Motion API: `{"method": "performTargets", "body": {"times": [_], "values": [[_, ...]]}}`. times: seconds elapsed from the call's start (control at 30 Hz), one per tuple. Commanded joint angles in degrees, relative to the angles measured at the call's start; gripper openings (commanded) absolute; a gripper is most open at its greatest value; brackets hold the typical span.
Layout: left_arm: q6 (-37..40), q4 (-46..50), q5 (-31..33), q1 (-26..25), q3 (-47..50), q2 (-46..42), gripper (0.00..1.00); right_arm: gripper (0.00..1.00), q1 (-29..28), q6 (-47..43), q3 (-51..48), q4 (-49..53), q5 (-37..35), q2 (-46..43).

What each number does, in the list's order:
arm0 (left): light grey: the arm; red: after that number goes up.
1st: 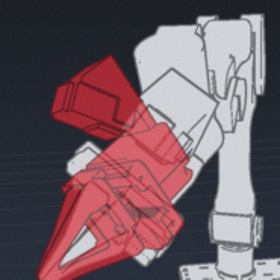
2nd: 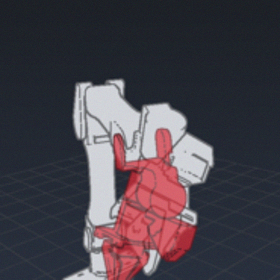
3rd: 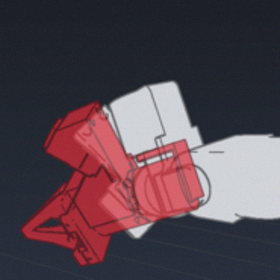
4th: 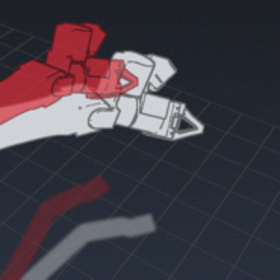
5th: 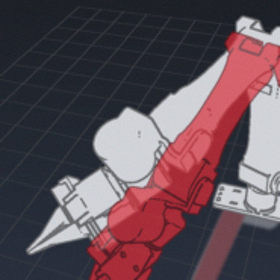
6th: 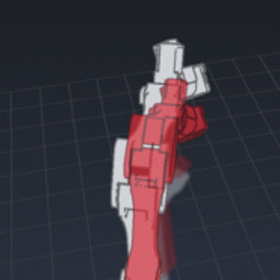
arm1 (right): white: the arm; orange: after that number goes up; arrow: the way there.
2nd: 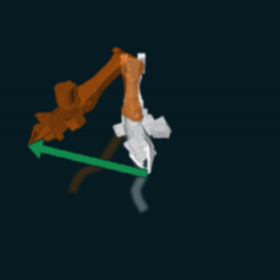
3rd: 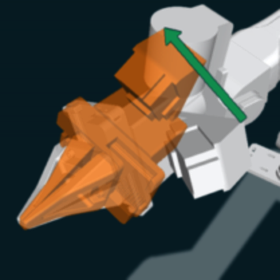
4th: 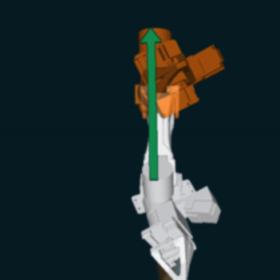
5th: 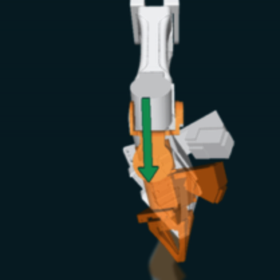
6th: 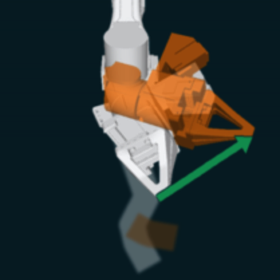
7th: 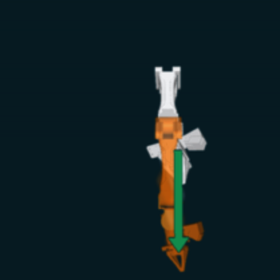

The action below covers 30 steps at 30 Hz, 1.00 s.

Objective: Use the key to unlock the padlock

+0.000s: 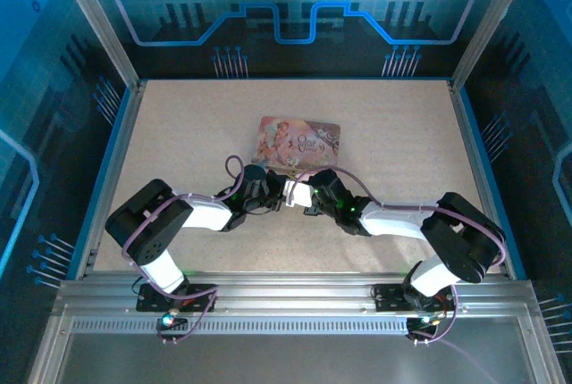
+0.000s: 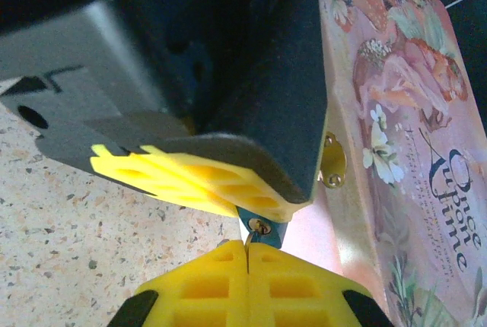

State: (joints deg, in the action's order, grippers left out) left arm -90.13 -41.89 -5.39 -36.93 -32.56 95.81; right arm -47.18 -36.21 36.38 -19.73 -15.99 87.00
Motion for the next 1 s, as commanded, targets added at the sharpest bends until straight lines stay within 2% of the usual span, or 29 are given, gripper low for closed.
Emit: {"method": "performTargets", "body": {"times": [0.0, 0.3, 0.53, 0.83, 0.97], "values": [[-0.6, -3.5, -2.2, -0.4, -1.9, -1.7, 0.00, 0.00, 1.2, 6.2, 1.8, -0.6, 0.8, -2.1], [-0.6, -3.5, -2.2, -0.4, -1.8, -1.9, 0.00, 0.00, 1.9, 18.7, 2.7, -0.2, 5.5, -1.9], [-0.3, -3.4, -2.2, -0.4, -1.6, -1.6, 0.00, 0.00, 2.5, 23.6, 1.4, -2.3, 6.4, -0.9], [6.3, 5.0, 0.3, 0.4, -2.3, -4.6, 0.34, 0.00, 4.5, 32.1, -1.1, -3.0, 9.0, 1.3], [11.3, 14.0, 2.4, 1.3, -2.4, -9.3, 0.42, 0.00, 5.9, 35.0, -2.5, -4.8, 11.3, 1.2]]}}
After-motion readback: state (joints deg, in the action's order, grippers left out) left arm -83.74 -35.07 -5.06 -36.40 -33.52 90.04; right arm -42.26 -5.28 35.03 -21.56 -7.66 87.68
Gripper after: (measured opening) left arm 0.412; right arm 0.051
